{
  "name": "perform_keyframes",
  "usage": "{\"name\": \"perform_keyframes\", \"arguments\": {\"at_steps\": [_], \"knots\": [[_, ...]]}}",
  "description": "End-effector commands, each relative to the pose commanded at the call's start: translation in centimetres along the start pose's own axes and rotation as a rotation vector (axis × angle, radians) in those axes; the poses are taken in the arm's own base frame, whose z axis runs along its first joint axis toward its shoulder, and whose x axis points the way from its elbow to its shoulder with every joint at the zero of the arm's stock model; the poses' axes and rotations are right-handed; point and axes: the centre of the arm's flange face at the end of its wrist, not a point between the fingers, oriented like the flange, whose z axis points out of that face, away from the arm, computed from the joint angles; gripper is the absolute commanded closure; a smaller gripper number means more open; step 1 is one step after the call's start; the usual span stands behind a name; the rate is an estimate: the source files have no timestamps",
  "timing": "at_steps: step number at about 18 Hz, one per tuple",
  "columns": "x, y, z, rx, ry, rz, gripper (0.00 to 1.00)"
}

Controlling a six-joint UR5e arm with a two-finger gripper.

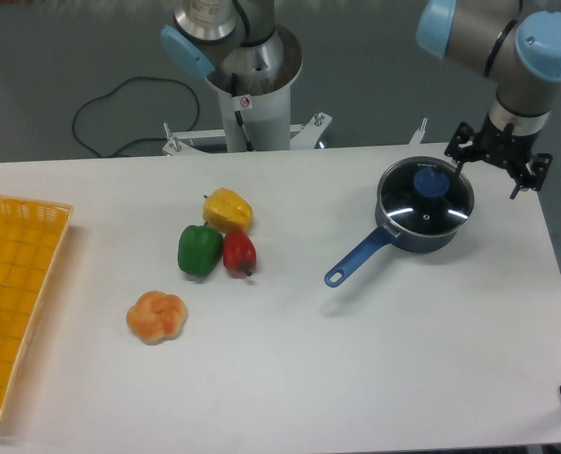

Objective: Open the lid
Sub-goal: 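Move the open gripper over the blue knob of the saucepan lid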

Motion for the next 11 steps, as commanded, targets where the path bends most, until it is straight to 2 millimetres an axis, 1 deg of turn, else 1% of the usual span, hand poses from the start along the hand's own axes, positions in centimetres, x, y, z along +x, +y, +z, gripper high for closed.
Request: {"name": "perform_keyframes", "arguments": {"at_steps": [3,6,7,10,11], "knots": [[0.1,-0.2,0.1,0.002,0.002,0.003,0.00],[0.6,-1.6,0.7,0.000,0.012,0.027,0.00],[1.0,-1.6,1.1,-0.007,0.019,0.029,0.00],[1.9,-0.6,2.6,-0.007,0.046,0.003,0.00],[2.4,-0.2,1.9,-0.002,0.035,-0.003,0.00]]}}
